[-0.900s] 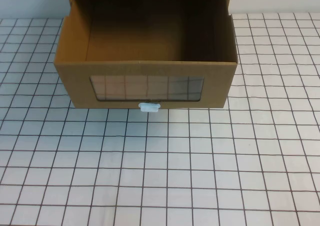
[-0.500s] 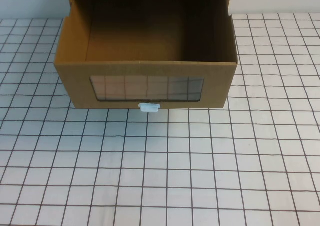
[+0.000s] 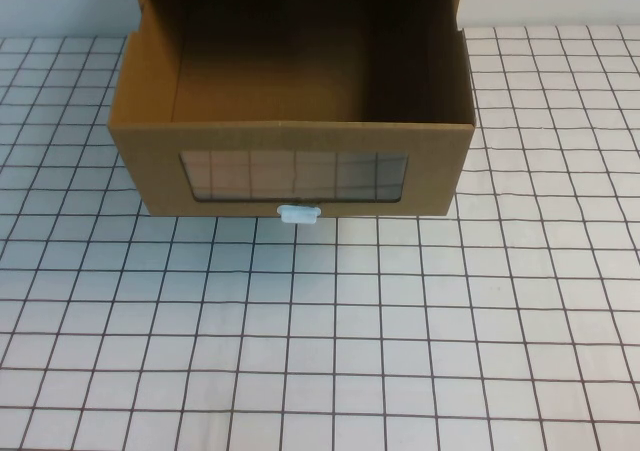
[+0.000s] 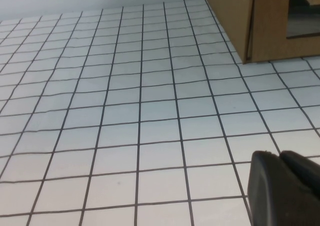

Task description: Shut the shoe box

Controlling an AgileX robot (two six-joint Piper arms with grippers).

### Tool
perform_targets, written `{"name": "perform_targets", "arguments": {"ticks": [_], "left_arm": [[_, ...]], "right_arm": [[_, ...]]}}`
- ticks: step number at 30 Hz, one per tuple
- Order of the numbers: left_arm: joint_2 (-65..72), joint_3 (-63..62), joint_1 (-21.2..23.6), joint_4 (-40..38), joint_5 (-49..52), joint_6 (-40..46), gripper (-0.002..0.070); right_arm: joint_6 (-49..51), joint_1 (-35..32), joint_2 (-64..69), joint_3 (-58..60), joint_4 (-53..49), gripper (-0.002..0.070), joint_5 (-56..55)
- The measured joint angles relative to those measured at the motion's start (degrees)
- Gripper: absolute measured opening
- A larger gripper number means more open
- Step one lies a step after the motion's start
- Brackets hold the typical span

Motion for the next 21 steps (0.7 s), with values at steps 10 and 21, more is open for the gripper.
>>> {"name": "perform_targets", "arguments": {"ticks": [10,21], "left_arm": [[0.00,0.00,0.00,0.03,0.44,0.00,-0.0005],[0.00,0.00,0.00,0.13,0.44,-0.22,-0.0005]], "right_arm": [[0.00,0.00,0.00,0.00,0.00,-0.0014,0.00],[0.00,0.00,0.00,0.00,0.00,-0.0014,0.00]]}}
